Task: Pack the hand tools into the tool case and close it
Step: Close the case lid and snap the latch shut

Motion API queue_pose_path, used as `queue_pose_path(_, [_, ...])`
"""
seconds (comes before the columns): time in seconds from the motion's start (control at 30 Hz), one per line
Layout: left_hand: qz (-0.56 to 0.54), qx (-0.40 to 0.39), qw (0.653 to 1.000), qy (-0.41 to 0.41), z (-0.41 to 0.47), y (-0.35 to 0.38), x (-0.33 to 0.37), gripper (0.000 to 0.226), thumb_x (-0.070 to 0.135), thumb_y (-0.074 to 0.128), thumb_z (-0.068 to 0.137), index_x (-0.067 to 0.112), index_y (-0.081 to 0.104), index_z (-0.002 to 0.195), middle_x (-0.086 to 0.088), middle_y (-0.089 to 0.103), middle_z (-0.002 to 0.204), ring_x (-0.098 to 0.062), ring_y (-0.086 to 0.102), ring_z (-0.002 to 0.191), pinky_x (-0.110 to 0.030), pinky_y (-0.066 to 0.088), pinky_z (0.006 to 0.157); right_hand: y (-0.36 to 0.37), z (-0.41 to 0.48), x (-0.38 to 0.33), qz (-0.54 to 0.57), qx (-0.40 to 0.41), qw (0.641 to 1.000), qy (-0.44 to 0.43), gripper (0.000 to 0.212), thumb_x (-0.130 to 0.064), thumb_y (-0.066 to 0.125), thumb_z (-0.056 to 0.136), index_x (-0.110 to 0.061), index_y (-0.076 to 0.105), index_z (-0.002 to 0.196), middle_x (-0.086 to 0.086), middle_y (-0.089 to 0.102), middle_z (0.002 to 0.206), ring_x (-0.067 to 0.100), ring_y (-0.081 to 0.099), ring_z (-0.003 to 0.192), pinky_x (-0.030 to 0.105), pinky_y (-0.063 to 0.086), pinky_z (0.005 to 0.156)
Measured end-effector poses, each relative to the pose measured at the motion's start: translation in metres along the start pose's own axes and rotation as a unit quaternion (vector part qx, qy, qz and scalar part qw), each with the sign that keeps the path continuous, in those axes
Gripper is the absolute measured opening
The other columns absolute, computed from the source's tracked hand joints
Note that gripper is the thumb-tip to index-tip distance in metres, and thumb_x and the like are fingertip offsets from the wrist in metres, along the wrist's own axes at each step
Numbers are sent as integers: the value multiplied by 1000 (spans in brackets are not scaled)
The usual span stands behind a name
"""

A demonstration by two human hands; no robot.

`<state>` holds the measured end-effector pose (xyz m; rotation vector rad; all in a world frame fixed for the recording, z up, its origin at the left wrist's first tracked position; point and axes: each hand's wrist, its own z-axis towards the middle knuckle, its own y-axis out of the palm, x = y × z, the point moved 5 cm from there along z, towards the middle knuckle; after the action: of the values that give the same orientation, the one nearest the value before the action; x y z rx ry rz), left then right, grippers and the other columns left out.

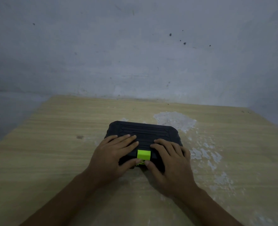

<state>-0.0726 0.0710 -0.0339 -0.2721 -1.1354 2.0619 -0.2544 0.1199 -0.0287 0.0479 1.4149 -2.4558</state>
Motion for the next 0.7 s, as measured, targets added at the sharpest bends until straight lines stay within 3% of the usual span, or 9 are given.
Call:
queue_pose_path(0.13, [-13, 2, 1000, -12, 2, 0, 0, 57, 65, 50, 85, 27, 62, 125, 10, 54, 136, -5, 46, 129, -29, 30, 106, 0, 3, 3, 21, -38, 999, 0, 54, -69, 46, 82, -37, 51, 125, -19, 48, 136, 9, 43, 124, 28, 23, 96])
queue_pose_path(0.23, [2, -7, 1000, -4, 0, 2, 0, 61, 66, 55, 81, 26, 61, 126, 8, 55, 136, -7, 47, 129, -29, 29, 106, 6, -2, 0, -36, -61, 997, -13, 68, -68, 51, 78, -33, 46, 135, -12, 46, 142, 15, 41, 131, 33, 23, 101])
queue_pose_path(0.6, [110, 26, 994, 13, -1, 13, 3, 60, 63, 54, 85, 26, 55, 131, 7, 53, 140, -16, 49, 124, -40, 33, 94, 18, -1, 0, -109, 9, 993, -46, 65, -60, 54, 82, -24, 50, 136, 0, 53, 139, 23, 47, 127, 45, 30, 98])
queue_pose_path(0.7, [126, 32, 991, -12, 7, 23, -8, 56, 58, 50, 88, 26, 52, 133, 6, 53, 139, -20, 47, 126, -47, 29, 98, 24, 14, 6, -113, 27, 993, -32, 65, -59, 56, 80, -26, 50, 135, -1, 53, 139, 23, 48, 127, 53, 29, 99])
